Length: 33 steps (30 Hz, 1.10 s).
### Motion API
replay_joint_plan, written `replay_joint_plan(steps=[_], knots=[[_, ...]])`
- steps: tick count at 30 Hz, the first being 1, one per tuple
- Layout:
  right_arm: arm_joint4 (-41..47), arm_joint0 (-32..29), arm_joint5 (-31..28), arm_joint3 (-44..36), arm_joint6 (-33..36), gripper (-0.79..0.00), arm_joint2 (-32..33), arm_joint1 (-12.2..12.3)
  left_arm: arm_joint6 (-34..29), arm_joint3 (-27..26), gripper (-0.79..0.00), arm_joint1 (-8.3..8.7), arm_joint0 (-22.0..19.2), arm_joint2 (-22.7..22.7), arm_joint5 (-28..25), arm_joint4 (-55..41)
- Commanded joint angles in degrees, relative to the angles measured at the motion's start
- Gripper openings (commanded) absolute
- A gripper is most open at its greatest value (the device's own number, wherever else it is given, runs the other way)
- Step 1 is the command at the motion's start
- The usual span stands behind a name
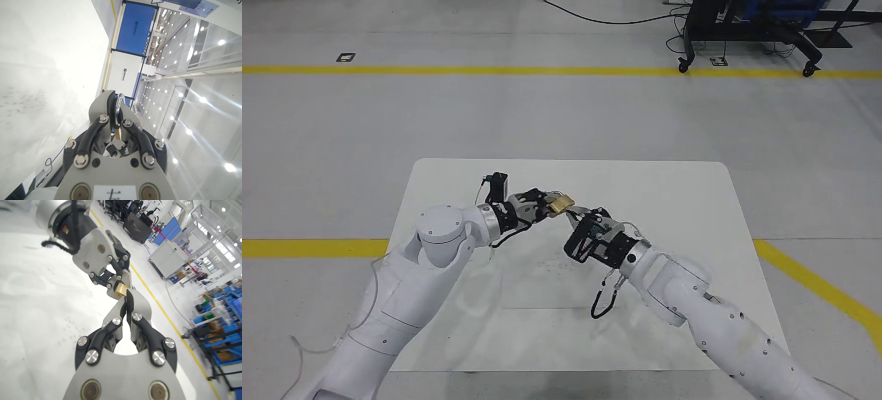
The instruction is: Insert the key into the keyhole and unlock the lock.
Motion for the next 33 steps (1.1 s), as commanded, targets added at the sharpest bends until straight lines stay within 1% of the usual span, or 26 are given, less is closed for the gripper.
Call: replay_joint_plan(steps=[1, 5, 8, 9, 10, 11, 12, 17, 20, 22, 24, 27, 29, 33], knots=[[9.2, -0.4, -3.5, 2.0, -3.9, -0.785, 2.2, 0.0, 0.4, -0.2, -0.785, 0.00, 0.2, -0.3, -0.4, 0.4], [19.3, -0.4, -10.3, 6.2, -7.3, -0.785, 5.3, 0.1, 0.8, -0.6, -0.785, 0.02, 0.7, -0.9, -1.0, 1.2], [22.3, 0.0, -13.6, 7.6, -7.5, -0.785, 6.2, 0.0, 0.7, -0.8, -0.785, -0.01, 1.0, -1.2, -1.0, 1.5], [23.0, 0.1, -14.9, 8.0, -7.7, -0.613, 6.3, 0.0, 0.7, -0.9, -0.785, -0.02, 1.1, -1.2, -1.0, 1.6], [23.5, 0.3, -15.8, 8.4, -7.8, -0.489, 6.5, 0.0, 0.6, -0.9, -0.785, -0.04, 1.1, -1.3, -1.0, 1.7], [23.5, 0.4, -16.5, 8.6, -8.0, -0.055, 6.6, 0.0, 0.6, -1.0, -0.785, -0.05, 1.2, -1.3, -1.1, 1.8], [23.5, 0.5, -17.0, 8.8, -8.1, 0.000, 6.7, 0.0, 0.5, -1.0, -0.785, -0.07, 1.2, -1.4, -1.1, 1.9], [26.5, -0.8, -16.9, 9.0, -9.3, 0.000, 8.7, -0.1, 0.7, -0.2, -0.785, -0.15, 1.3, -2.2, 0.1, 1.1], [29.3, -2.5, -16.6, 9.4, -11.1, 0.000, 11.8, 0.2, 0.7, 0.4, -0.785, -0.11, 0.8, -2.9, 2.1, 1.1], [31.1, -4.3, -17.2, 9.3, -12.9, 0.000, 14.5, 0.5, 0.1, 0.1, -0.785, 0.05, 0.4, -2.4, 3.4, 3.8], [32.9, -6.1, -18.6, 9.6, -14.3, 0.000, 17.4, 0.9, -1.4, -0.5, -0.785, 0.25, -0.2, -1.0, 5.2, 8.3], [32.9, -6.1, -18.6, 9.6, -14.3, 0.000, 17.4, 0.9, -3.7, -1.1, -0.785, 0.34, -1.4, 2.3, 8.1, 15.0], [32.9, -6.1, -18.6, 9.6, -14.3, 0.000, 17.4, 0.9, -4.7, -1.0, -0.785, 0.07, -2.0, 4.0, 9.9, 16.1], [32.9, -6.1, -18.6, 9.6, -14.3, 0.000, 17.4, 0.9, -10.3, -0.2, -0.785, -0.58, -4.6, 10.2, 13.7, 21.3]])
